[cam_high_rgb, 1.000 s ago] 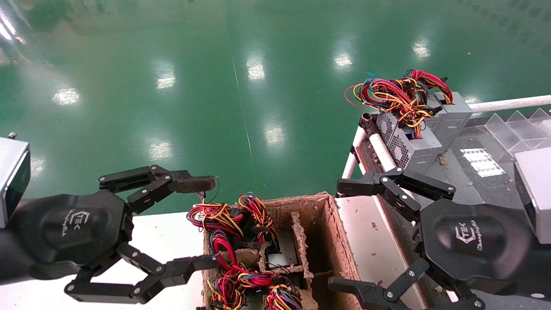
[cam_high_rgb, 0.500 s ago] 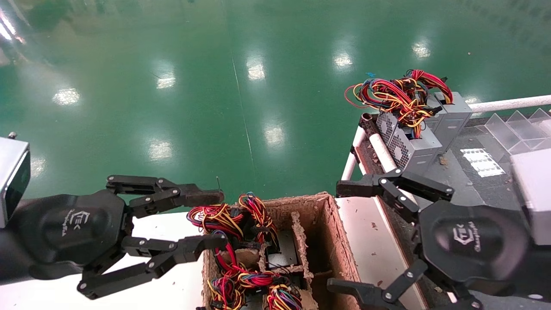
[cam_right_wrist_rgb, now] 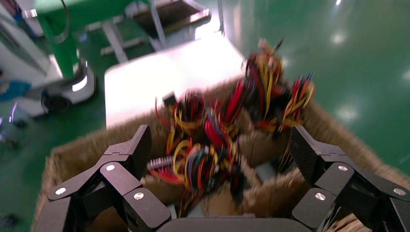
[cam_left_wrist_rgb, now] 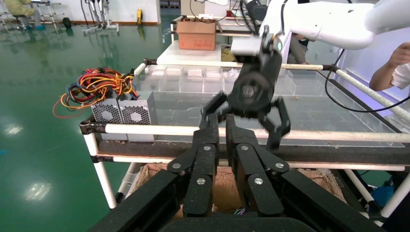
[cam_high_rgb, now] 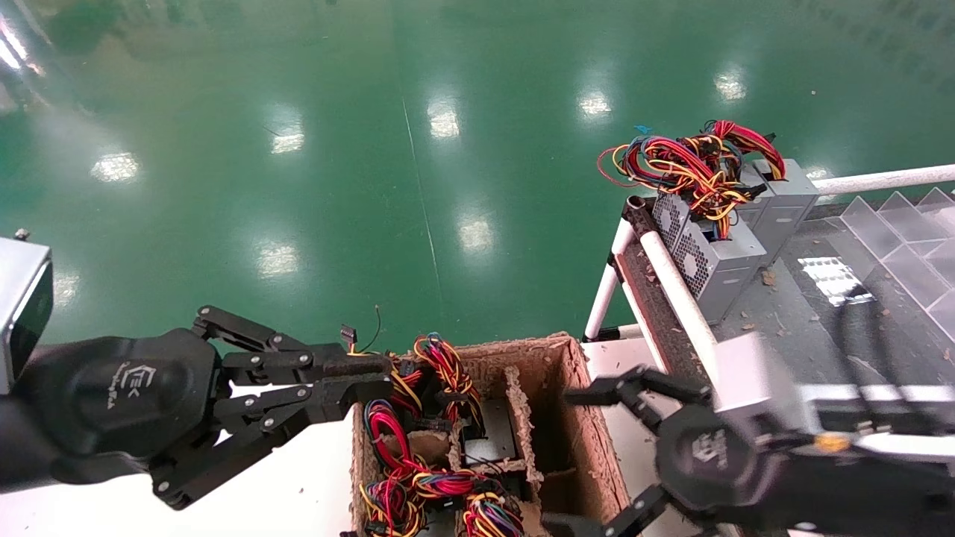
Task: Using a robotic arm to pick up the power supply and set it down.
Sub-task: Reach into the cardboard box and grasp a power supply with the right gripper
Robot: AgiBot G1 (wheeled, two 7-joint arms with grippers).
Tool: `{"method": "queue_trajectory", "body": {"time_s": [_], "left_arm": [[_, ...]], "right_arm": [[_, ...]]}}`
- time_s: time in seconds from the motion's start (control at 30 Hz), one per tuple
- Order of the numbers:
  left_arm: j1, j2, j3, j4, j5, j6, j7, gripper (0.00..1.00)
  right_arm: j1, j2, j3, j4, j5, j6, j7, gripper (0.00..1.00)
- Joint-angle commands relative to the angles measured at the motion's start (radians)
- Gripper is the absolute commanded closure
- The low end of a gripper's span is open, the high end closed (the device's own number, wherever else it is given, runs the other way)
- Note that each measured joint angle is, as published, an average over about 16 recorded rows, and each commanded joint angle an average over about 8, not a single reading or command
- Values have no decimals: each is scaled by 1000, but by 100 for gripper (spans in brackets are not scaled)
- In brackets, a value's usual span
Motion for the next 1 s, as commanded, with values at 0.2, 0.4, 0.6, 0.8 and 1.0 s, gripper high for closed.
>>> {"method": "queue_trajectory", "body": {"time_s": [0.2,0.4,0.6,0.8,1.0], "left_arm": [[0,0,0,0,0,0,0,100],[0,0,0,0,0,0,0,45],[0,0,0,0,0,0,0,0],[0,0,0,0,0,0,0,0],[0,0,0,0,0,0,0,0]], "right_arm": [[21,-56,-84,5,-131,15,60,100],[23,-99,-129,10,-193,22,88,100],[20,-120,-145,14,-221,38,105,100],[15,-123,-146,21,-228,54,109,100],[8,-126,-147,25,-238,70,109,100]]}}
